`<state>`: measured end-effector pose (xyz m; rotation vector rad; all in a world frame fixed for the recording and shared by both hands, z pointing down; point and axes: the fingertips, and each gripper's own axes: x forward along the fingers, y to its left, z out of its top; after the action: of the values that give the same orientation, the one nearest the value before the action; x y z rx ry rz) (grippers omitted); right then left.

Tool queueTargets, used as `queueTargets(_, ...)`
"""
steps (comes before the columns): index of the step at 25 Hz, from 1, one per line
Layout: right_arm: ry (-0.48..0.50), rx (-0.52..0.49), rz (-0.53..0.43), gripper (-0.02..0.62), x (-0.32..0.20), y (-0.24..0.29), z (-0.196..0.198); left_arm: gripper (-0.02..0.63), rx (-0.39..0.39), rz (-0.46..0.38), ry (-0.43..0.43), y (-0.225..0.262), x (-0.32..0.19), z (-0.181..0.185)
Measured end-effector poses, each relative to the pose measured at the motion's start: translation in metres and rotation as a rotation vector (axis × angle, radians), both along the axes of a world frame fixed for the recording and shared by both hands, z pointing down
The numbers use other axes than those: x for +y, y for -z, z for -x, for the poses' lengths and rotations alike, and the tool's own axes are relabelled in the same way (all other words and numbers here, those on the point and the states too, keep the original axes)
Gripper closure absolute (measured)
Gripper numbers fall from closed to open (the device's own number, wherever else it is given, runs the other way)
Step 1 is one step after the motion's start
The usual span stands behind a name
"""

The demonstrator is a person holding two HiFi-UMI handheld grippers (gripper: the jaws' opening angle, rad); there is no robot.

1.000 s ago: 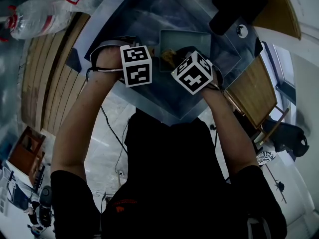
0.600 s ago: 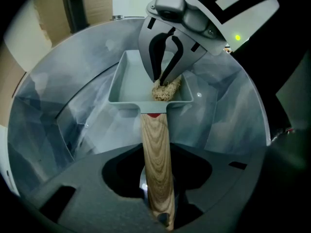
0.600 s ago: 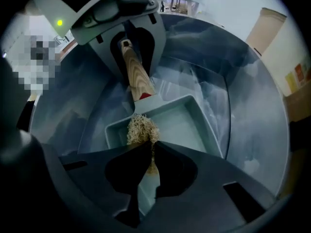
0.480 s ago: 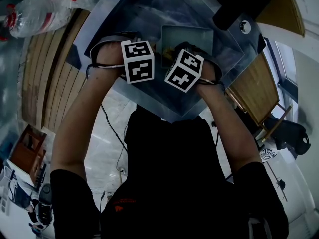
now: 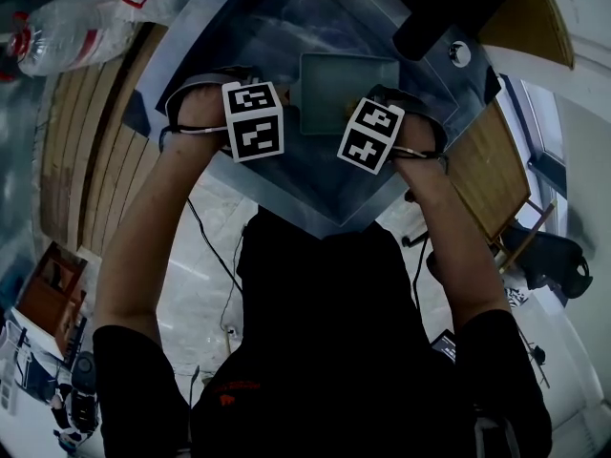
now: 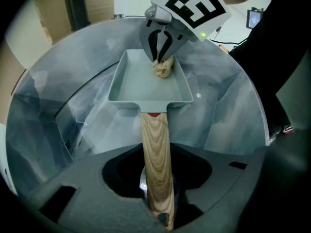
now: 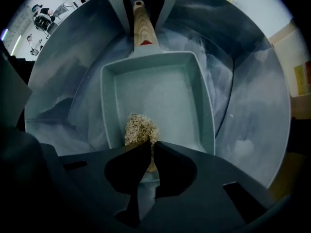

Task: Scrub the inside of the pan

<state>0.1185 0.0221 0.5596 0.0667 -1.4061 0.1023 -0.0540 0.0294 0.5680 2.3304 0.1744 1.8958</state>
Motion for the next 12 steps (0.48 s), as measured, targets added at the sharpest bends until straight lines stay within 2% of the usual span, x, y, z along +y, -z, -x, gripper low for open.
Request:
queueTargets(6,-0.003,0.003,-0.009,0.574,-0.0013,0.0002,-0.0047,0.451,-0.008,0.005,0.009,-0.0003,-0.0001,-0.0005)
queueTargets(12,-0.055,-0.067,-0.033,0.574,-0.0026,0.0049,-0.0019,0.449,-0.027,-0.026,-0.003,-0.0025,-0.001,0.0004)
